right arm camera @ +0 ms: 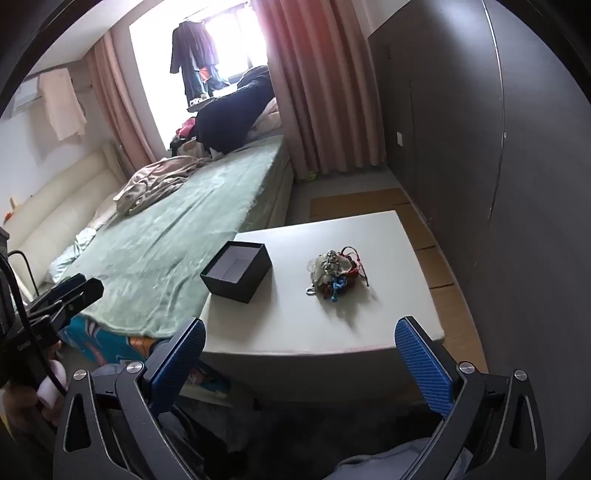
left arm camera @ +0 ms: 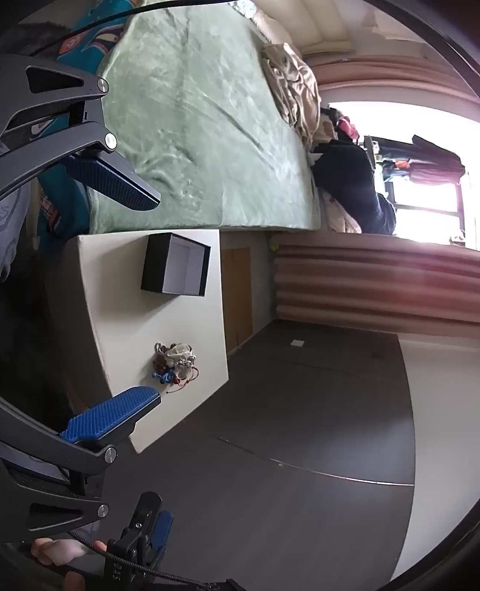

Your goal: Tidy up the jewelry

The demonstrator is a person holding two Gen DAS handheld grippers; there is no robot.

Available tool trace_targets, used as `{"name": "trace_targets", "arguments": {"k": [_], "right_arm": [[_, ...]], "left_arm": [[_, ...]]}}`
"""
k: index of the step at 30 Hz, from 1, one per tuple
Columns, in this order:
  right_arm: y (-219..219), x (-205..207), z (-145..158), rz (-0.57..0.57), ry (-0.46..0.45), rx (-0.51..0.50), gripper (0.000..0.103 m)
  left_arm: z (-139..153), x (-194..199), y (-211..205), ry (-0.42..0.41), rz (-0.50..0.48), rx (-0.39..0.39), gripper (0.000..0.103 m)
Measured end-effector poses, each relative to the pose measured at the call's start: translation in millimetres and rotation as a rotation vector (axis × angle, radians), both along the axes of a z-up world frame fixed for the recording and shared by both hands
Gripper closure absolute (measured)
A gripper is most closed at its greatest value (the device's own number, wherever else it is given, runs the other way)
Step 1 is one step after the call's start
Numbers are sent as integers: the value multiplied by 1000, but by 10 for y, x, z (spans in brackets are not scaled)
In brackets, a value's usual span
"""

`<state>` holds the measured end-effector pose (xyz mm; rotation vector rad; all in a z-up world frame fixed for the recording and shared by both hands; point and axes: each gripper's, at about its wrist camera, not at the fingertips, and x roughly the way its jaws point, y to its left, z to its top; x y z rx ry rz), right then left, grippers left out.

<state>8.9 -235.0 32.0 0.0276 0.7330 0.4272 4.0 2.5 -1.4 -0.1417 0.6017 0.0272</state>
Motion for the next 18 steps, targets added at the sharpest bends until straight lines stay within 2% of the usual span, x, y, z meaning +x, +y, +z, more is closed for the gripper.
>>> {"name": "trace_targets", "arguments": {"k": [2, 3, 11, 13, 18], "right_arm": [[68, -24, 12, 5, 2, -13, 0], [29, -25, 8, -3, -4, 26, 0], [-142, 64, -37, 5, -4, 15, 0], [62, -19, -4, 10, -25, -20, 0], [75, -31, 11, 9, -27, -20, 0]], "left_arm": [[25, -48, 24, -29, -5, 12, 7], [54, -51, 46, -30, -7, 8, 7], [46, -61, 26, -32, -5, 15, 7], [51, -68, 24, -33, -6, 23, 7], [17, -70, -34, -34, -8, 25, 7]]}}
